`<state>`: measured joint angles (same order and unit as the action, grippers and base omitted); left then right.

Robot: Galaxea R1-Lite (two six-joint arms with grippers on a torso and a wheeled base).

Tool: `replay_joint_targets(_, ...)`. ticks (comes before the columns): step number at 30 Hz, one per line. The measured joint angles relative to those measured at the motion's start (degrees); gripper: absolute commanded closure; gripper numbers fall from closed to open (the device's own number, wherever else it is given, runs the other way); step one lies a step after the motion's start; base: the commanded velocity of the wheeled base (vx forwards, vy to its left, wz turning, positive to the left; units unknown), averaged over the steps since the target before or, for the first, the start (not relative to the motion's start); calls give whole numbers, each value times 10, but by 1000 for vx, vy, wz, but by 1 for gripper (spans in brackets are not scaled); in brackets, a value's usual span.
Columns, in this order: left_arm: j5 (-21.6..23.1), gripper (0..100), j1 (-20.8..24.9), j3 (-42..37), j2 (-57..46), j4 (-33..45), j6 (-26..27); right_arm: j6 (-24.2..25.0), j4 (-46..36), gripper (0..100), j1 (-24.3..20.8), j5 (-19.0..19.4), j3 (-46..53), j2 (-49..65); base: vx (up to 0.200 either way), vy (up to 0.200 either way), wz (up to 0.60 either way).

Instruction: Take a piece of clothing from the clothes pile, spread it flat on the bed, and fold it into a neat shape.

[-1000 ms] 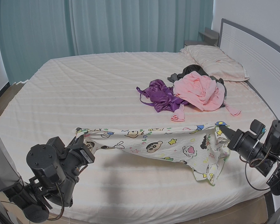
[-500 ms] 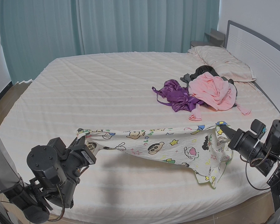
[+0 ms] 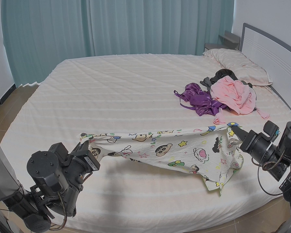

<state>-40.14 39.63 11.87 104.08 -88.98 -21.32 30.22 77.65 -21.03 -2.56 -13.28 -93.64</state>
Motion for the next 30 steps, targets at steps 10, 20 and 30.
replay_joint_targets(10,0,100,0,0,2,0,0,0,0,100,0,0,0,1,-80,0,0)
replay_joint_targets(20,-1,100,0,0,0,0,1,0,0,100,-2,0,1,6,-200,0,0)
replay_joint_targets(30,0,100,0,0,-31,0,24,-5,-1,100,-4,1,-1,37,-200,0,0)
